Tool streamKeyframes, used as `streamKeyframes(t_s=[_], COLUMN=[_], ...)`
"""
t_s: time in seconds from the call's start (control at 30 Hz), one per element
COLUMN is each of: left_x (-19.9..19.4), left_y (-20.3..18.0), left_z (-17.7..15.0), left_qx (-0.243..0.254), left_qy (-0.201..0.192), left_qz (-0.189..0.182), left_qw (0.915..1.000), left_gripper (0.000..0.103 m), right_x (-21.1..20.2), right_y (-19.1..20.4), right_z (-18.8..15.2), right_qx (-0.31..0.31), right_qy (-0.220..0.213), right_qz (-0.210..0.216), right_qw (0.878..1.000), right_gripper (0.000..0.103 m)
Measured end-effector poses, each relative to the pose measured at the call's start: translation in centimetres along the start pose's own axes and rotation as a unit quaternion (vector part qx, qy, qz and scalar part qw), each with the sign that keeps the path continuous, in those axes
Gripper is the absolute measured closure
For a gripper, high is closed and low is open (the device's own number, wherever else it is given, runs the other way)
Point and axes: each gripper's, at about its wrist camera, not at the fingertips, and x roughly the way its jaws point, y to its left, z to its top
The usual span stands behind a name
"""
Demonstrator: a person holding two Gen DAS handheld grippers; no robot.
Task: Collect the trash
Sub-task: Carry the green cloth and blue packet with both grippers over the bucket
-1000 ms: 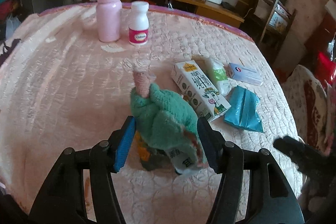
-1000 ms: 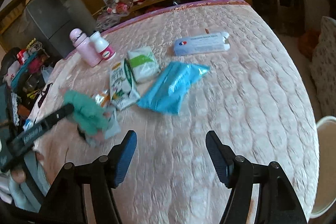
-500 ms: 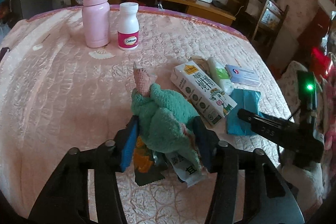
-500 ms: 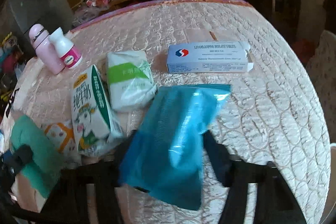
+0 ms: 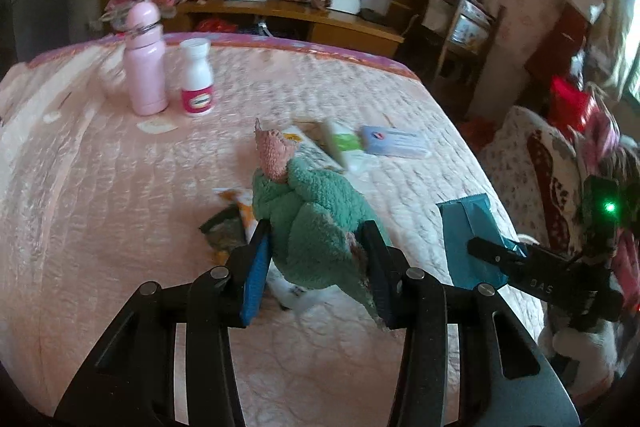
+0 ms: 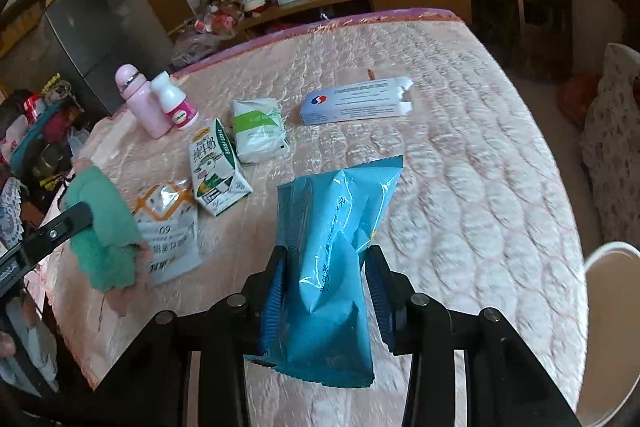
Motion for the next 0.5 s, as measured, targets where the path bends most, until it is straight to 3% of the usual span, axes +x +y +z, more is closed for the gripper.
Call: streamKeyframes(t_s=[0.5], left_x=[2.3], left_y=[-7.6], left_z=[-2.3], left_qx=[0.062], left_qy=[0.038], left_qz=[-0.035], left_qw=[0.9967], left_gripper=[0.061], right_x=[-5.3], right_y=[-2.8], right_z=[-3.1], right_qx=[0.01], right_qy=[-0.021], right_qz=[-0.022], right_qw=[0.999], right_gripper=[0.065])
